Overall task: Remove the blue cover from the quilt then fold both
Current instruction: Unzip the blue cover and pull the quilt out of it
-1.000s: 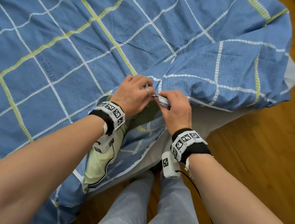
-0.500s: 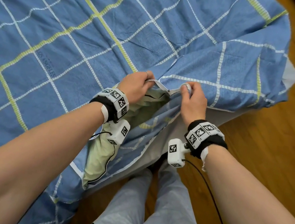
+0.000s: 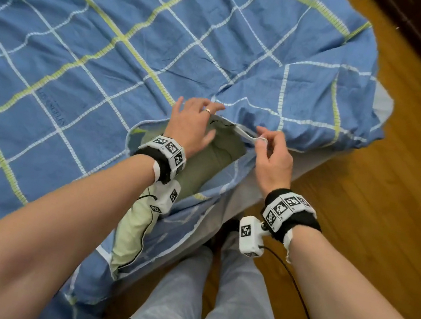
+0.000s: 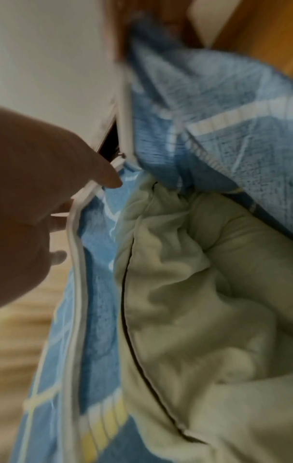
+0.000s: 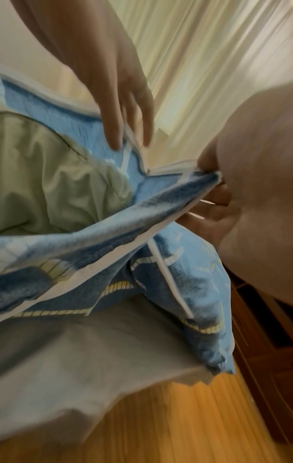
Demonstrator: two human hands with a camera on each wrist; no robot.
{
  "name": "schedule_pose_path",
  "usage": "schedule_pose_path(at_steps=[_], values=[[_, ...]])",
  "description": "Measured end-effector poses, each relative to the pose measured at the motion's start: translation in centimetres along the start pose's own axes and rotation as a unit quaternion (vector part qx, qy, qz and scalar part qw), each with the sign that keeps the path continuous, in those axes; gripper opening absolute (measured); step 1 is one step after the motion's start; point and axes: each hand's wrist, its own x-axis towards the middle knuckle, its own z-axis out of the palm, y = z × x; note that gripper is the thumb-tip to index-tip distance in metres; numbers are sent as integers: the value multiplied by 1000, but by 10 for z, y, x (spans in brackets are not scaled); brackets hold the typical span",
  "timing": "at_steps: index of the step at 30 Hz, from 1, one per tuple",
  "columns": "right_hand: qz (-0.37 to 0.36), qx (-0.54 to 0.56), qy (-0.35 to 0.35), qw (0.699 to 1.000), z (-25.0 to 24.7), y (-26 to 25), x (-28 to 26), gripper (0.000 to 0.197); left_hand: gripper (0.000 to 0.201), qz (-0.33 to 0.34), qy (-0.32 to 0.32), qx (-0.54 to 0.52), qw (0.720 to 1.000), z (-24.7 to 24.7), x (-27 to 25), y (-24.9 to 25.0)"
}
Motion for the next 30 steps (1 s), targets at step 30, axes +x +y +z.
schedule_pose_path(at_steps=[30], values=[[-174, -232, 53, 956, 17, -2, 19, 21, 12, 123, -10, 59, 991, -10, 19, 26]])
